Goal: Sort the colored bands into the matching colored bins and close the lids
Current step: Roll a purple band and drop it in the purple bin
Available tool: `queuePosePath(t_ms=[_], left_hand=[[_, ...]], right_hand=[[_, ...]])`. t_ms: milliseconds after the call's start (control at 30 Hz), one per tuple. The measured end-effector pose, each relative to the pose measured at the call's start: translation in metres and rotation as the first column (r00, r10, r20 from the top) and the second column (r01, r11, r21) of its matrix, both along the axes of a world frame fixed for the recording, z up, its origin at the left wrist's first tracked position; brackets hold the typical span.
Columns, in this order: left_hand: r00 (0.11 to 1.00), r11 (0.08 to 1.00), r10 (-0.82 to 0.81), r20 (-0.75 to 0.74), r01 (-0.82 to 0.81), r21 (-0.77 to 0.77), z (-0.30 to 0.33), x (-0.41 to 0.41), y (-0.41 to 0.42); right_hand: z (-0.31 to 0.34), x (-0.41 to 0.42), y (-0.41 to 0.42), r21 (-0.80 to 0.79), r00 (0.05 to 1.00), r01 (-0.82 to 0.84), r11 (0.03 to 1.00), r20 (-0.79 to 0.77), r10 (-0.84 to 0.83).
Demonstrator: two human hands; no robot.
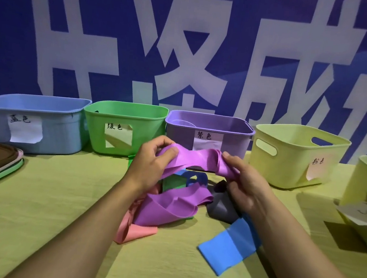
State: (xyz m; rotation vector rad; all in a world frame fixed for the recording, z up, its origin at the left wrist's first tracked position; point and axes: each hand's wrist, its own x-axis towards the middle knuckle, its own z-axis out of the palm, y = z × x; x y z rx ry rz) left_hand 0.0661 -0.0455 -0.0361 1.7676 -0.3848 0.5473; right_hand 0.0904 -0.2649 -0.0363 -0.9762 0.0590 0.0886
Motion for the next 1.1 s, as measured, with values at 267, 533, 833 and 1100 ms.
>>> queuePosePath(t_ms=[267,533,833,1100], left_hand=[[0.990,0.985,0.119,-0.071,-0.127,-0.119,-0.003,0.007,0.006],[0.980,0.998,-0.060,-0.189,0.060,-0.003,0.000,0.002,-0.004],[0.973,0.978,-0.069,-0.219,0.109,0.175,-0.005,-0.001,-0.007],[0.941,0.945,0.055,0.333,-0.157,0.287,0.012,-0.015,-0.021]], right_hand=[[0.013,-0.009,-0.010,0.257,1.000,0.008,0.966,-0.010,-0.005],[0.018,-0.003,-0.013,0.310,0.949,0.131,0.942,0.235,-0.210],[0.011,-0.005,-0.012,0.114,0.872,0.325,0.939,0.350,-0.344],[0.016,-0.023,0.007,-0.005,0.878,0.230,0.973,0.432,-0.205]])
